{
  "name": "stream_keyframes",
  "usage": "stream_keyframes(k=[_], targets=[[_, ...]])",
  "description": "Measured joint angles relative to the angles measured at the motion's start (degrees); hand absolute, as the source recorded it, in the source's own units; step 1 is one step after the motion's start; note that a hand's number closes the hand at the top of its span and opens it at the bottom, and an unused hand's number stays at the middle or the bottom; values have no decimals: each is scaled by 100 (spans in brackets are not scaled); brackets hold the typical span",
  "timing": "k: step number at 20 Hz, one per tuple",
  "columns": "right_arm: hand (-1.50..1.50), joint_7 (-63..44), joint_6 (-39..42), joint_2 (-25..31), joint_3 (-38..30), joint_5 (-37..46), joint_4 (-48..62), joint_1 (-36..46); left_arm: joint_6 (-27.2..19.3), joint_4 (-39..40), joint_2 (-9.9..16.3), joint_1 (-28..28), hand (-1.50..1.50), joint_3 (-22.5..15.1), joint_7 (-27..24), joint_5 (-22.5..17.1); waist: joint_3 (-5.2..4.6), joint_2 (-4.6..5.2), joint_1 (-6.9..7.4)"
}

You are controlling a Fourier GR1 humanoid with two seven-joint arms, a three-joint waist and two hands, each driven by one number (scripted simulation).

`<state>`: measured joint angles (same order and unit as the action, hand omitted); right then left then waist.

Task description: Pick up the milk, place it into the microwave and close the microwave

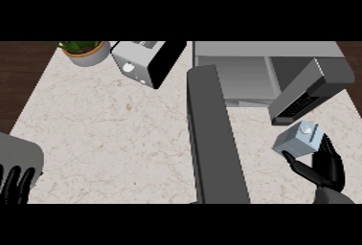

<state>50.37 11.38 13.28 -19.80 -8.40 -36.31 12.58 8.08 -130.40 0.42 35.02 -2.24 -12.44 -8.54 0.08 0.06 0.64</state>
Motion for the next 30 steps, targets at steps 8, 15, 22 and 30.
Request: stream_keyframes(k=[8,15,22,30], targets=[[150,274,-1431,-375,-109,115,-473,141,127,55,59,30,-150,190,-8,-229,-10,-13,-25],[150,291,-502,-104,246,140,-475,249,215,31,71,-17,-150,265,89,-343,-4,-3,2],[150,229,210,-17,784,275,-824,153,165,92,-3,100,-150,63,-64,-216,-8,-18,-25],[150,-529,277,-288,1301,225,-2358,-186,330,65,7,306,-150,197,-136,-379,-10,-27,-55]])
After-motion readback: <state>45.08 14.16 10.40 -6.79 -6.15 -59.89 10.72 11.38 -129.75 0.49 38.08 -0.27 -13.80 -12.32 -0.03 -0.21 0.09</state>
